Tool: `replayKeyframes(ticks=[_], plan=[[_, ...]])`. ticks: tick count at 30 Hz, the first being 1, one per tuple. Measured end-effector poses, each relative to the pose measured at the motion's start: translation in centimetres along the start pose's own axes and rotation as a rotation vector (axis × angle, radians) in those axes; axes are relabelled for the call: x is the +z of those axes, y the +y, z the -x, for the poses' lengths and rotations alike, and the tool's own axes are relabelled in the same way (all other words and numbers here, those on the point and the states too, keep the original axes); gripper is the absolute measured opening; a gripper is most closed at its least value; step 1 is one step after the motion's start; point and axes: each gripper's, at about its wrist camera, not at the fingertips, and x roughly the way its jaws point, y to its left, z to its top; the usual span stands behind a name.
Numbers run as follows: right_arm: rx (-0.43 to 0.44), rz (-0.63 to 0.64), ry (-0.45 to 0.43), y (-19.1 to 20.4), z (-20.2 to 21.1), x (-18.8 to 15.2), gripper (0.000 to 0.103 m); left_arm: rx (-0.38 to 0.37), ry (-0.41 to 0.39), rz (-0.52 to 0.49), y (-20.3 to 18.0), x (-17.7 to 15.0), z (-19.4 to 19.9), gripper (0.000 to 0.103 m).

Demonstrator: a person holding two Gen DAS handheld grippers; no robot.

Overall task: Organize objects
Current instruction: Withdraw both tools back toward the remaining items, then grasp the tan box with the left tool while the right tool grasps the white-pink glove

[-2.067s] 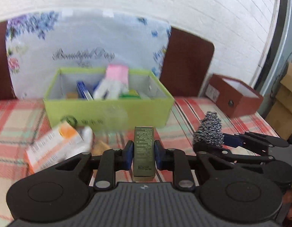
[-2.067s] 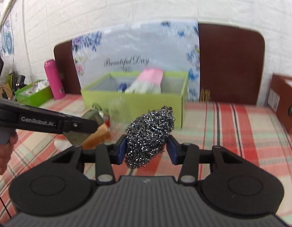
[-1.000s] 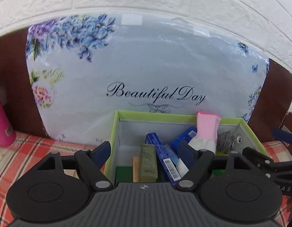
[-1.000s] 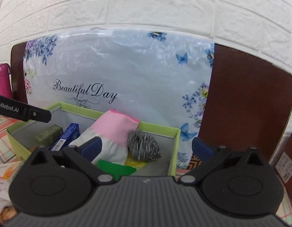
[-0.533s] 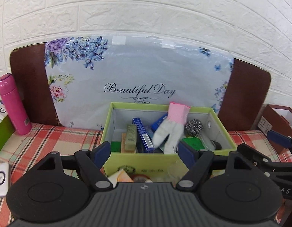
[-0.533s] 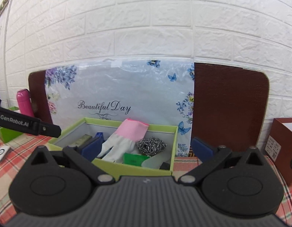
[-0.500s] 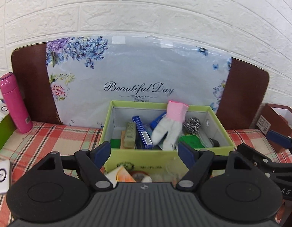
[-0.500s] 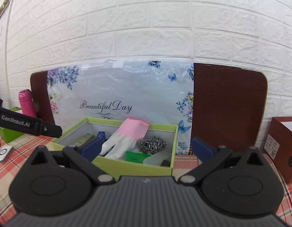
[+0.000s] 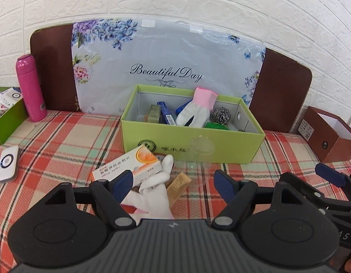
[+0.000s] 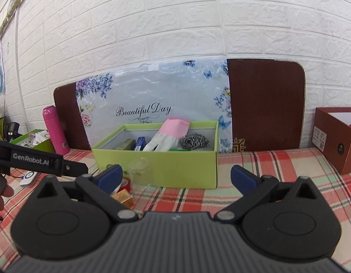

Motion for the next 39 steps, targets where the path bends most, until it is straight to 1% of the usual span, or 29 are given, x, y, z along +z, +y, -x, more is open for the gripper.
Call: replayKeyframes(ticks=[7,11,14,18,21,23,25,27,28,29,30,32,34,37,39], plan=[[0.015,-0.010,0.043,0.8,0.0,-1.7,0.103,0.007,0.033,0.046,1.5,-1.7,0.0,0.081],[0.049,0.012,0.089,2.0,-0.8,-2.8,0.103,0.015,0.036,0.081,2.7,-2.7,-0.1,0.081],[0.083,0.036,0.125,3.3,-1.6,-3.7,0.103,0.018,0.045,0.089,3.6,-3.4,-0.1,0.081],[0.135,0.065,0.176,5.1,-3.5,-5.1,0.103,0.029,0.055,0.113,5.1,-4.4,-0.1,0.081],[0.155,0.098,0.225,6.9,-5.9,-6.1,0.103,0.033,0.063,0.149,6.4,-5.0,0.0,0.081],[0.176,0.119,0.238,8.2,-7.4,-6.8,0.103,0.040,0.066,0.166,7.1,-5.3,0.1,0.081],[0.206,0.131,0.253,9.5,-8.7,-7.2,0.094,0.042,0.063,0.171,7.6,-5.5,0.3,0.081],[0.251,0.132,0.266,10.6,-9.7,-7.5,0.083,0.040,0.060,0.176,8.0,-5.5,0.4,0.081],[0.265,0.134,0.274,11.0,-10.1,-7.6,0.076,0.036,0.058,0.177,8.1,-5.5,0.5,0.081],[0.269,0.136,0.296,11.4,-10.5,-7.8,0.038,0.033,0.058,0.178,8.2,-5.5,0.5,0.081],[0.274,0.133,0.322,11.5,-10.6,-7.8,0.011,0.031,0.058,0.177,8.3,-5.5,0.5,0.081],[0.279,0.110,0.317,10.9,-9.6,-7.7,0.010,0.021,0.055,0.174,8.3,-5.6,0.4,0.081],[0.275,0.109,0.280,10.0,-7.6,-7.1,0.010,-0.004,0.054,0.172,8.3,-5.5,0.1,0.081],[0.262,0.060,0.225,7.5,-4.0,-6.0,0.010,-0.031,0.064,0.154,7.4,-5.5,-0.7,0.081],[0.231,0.047,0.204,5.4,-1.7,-5.7,0.010,-0.054,0.065,0.122,6.5,-5.4,-1.4,0.081]])
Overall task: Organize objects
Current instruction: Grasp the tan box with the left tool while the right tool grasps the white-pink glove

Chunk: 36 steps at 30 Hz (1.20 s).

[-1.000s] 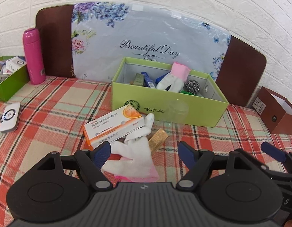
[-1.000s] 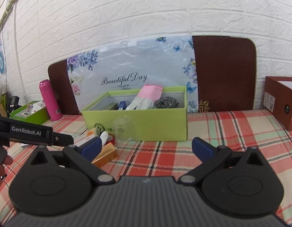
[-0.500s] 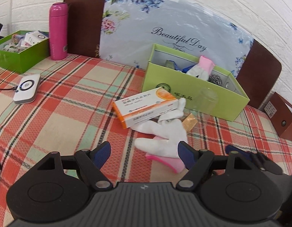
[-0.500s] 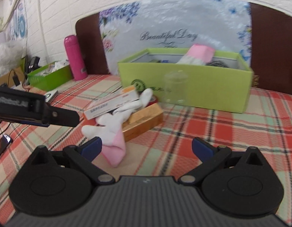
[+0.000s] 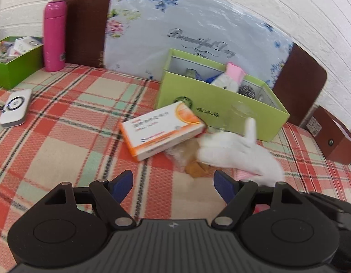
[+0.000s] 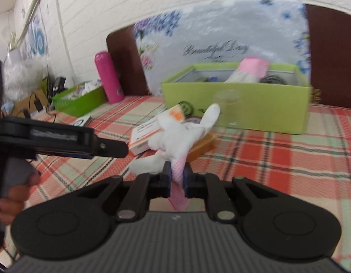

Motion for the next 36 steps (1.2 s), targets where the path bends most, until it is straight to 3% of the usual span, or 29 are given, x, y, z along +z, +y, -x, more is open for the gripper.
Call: replayKeyframes(ticks=[4,9,11,12,14,17,21,23,25,27,29,31,35,36], plan=[[-0.117,-0.041,0.015,-3.4,3.8,-1.7,0.010,-0.050,0.001,-0.075,-2.0,0.4,-2.4,0.081],[-0.200,-0.133,0.057,-6.0,5.8,-4.3,0.010,-0.023,0.005,-0.199,-4.9,1.5,-6.8,0.076],[-0.198,-0.159,0.060,-6.4,6.1,-4.7,0.010,-0.025,0.044,-0.245,-5.5,1.6,-8.3,0.054],[-0.194,-0.167,0.061,-6.5,6.2,-4.8,0.010,-0.016,0.069,-0.258,-5.6,1.5,-8.9,0.034],[-0.187,-0.172,0.058,-6.5,6.3,-4.9,0.010,-0.033,0.110,-0.227,-5.0,1.1,-9.0,0.025],[-0.213,-0.165,0.083,-6.5,5.7,-4.9,0.013,-0.091,0.150,-0.150,-4.1,0.3,-6.5,0.024],[-0.253,-0.162,0.103,-6.7,4.8,-5.1,0.048,-0.170,0.166,-0.122,-4.2,-1.7,-3.3,0.026],[-0.269,-0.142,0.103,-6.6,4.6,-5.0,0.049,-0.158,0.173,-0.129,-4.8,-2.3,-3.2,0.037],[-0.292,-0.112,0.101,-6.3,4.4,-4.8,0.051,-0.118,0.162,-0.149,-5.5,-2.3,-3.6,0.056],[-0.305,-0.086,0.093,-6.1,4.3,-4.5,0.051,-0.084,0.154,-0.171,-6.0,-2.1,-4.0,0.056],[-0.305,-0.074,0.083,-5.9,4.1,-4.2,0.051,-0.104,0.151,-0.179,-6.3,-2.0,-4.3,0.055],[-0.299,-0.054,0.078,-5.5,3.9,-3.9,0.051,-0.127,0.158,-0.179,-6.5,-2.0,-4.4,0.039],[-0.299,-0.019,0.092,-5.2,2.8,-3.9,0.051,-0.103,0.162,-0.193,-6.8,-2.3,-4.6,0.040],[-0.296,-0.026,0.100,-5.3,2.6,-4.0,0.046,-0.103,0.165,-0.192,-6.7,-2.4,-4.7,0.040]])
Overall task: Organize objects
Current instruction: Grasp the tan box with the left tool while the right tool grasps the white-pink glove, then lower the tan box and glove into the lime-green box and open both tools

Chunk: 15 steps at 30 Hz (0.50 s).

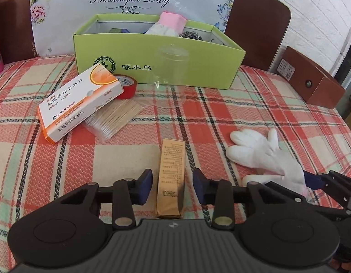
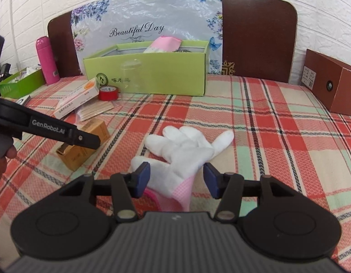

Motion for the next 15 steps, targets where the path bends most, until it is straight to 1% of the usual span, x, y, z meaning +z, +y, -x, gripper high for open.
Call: replayKeyframes(ticks=[1,2,3,4,5,7,9,11,15], plan=[[0.006,-0.010,0.009,-0.1,-0.2,-0.1,0.043,-0.007,0.003,0.006,0.1,-0.1,0.0,0.040],[0.016,-0.018,0.014,-0.2,-0.4,-0.1,0.036,-0.019,0.010,0.013,0.3,-0.1,-0.1,0.039],[0.021,-0.021,0.013,-0.3,-0.4,-0.1,0.023,-0.028,0.013,0.019,0.4,-0.2,-0.1,0.033],[0.021,-0.016,0.011,-0.2,-0.3,-0.1,0.016,-0.029,0.014,0.021,0.5,-0.2,-0.2,0.026],[0.021,-0.012,0.004,-0.2,-0.1,0.0,0.012,-0.033,0.012,0.022,0.5,-0.2,-0.1,0.026],[0.037,-0.014,-0.014,-0.1,0.6,0.5,0.011,-0.047,0.003,0.034,0.6,-0.1,0.4,0.025],[0.072,-0.020,-0.036,-0.1,1.4,1.4,0.011,-0.080,-0.019,0.040,0.5,0.4,1.3,0.025],[0.102,-0.016,-0.078,0.1,2.4,2.9,0.011,-0.098,-0.059,0.029,0.3,1.2,2.6,0.024],[0.130,0.014,-0.182,0.2,3.9,6.6,0.011,-0.113,-0.155,0.001,0.1,3.7,5.3,0.025]])
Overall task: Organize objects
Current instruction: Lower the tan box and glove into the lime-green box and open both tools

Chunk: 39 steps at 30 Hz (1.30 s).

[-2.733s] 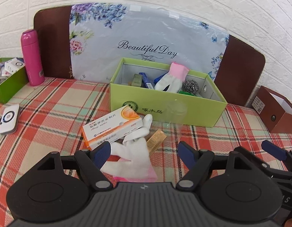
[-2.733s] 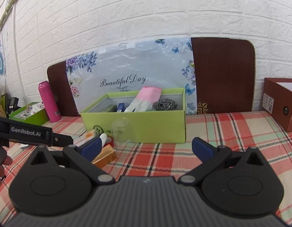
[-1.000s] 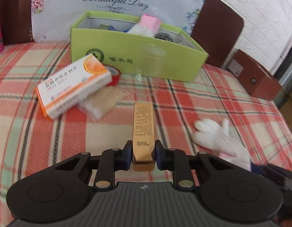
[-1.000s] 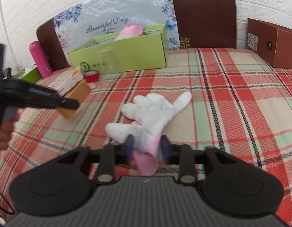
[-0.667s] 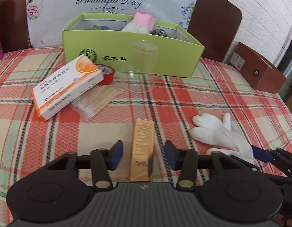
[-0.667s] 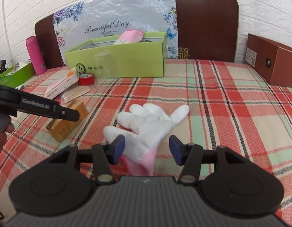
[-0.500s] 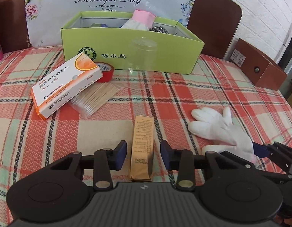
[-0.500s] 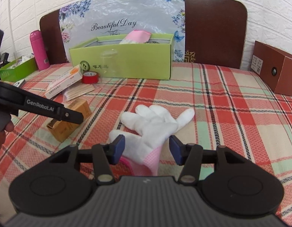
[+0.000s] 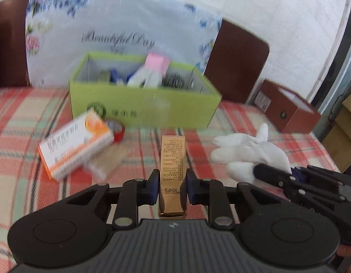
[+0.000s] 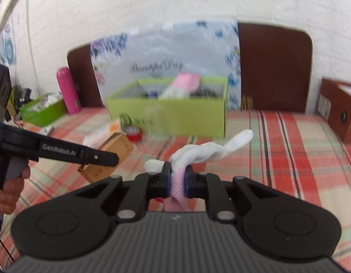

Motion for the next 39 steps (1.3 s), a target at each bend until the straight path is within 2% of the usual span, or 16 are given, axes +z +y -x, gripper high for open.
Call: replayKeyframes(ticks=[3,9,16,21,25,26,27,28,29,30,32,36,39], plan=[[0.012,0.016,-0.063,-0.1,-0.3,2.8,0.011,0.000,-0.054,-0.015,0.1,2.2,0.9,0.025],[0.014,0.062,-0.177,-0.3,-2.6,7.6,0.011,0.051,-0.144,-0.014,1.3,7.0,1.1,0.025],[0.046,0.039,-0.239,-1.3,-8.1,11.4,0.011,0.085,-0.184,0.023,3.1,12.2,-2.0,0.025],[0.066,0.026,-0.219,-2.3,-12.6,12.2,0.011,0.084,-0.156,0.035,3.7,13.9,-6.0,0.025],[0.034,0.017,-0.120,-3.2,-17.3,10.9,0.013,0.107,-0.106,0.030,4.3,14.1,-10.0,0.025],[0.018,0.024,-0.076,-3.5,-18.5,10.4,0.018,0.121,-0.091,0.026,4.5,13.9,-11.0,0.025],[-0.014,0.044,-0.027,-3.6,-19.6,9.8,0.036,0.145,-0.074,0.014,4.6,13.7,-11.8,0.035],[-0.052,0.063,-0.005,-3.7,-20.2,9.2,0.049,0.177,-0.054,0.001,4.7,13.4,-12.5,0.057],[-0.091,0.079,-0.015,-3.7,-20.3,8.7,0.071,0.205,-0.051,-0.012,4.8,13.0,-12.8,0.065],[-0.123,0.092,-0.046,-3.8,-20.1,8.2,0.081,0.217,-0.069,-0.020,4.9,12.5,-12.8,0.067],[-0.153,0.112,-0.081,-3.8,-19.6,7.7,0.085,0.206,-0.087,-0.022,5.3,12.0,-12.6,0.067],[-0.145,0.089,-0.075,-4.0,-19.0,7.7,0.095,0.207,-0.073,0.009,5.6,12.1,-12.1,0.067],[-0.149,0.070,-0.117,-3.9,-17.0,8.1,0.102,0.216,-0.087,0.011,4.7,12.1,-10.6,0.070]])
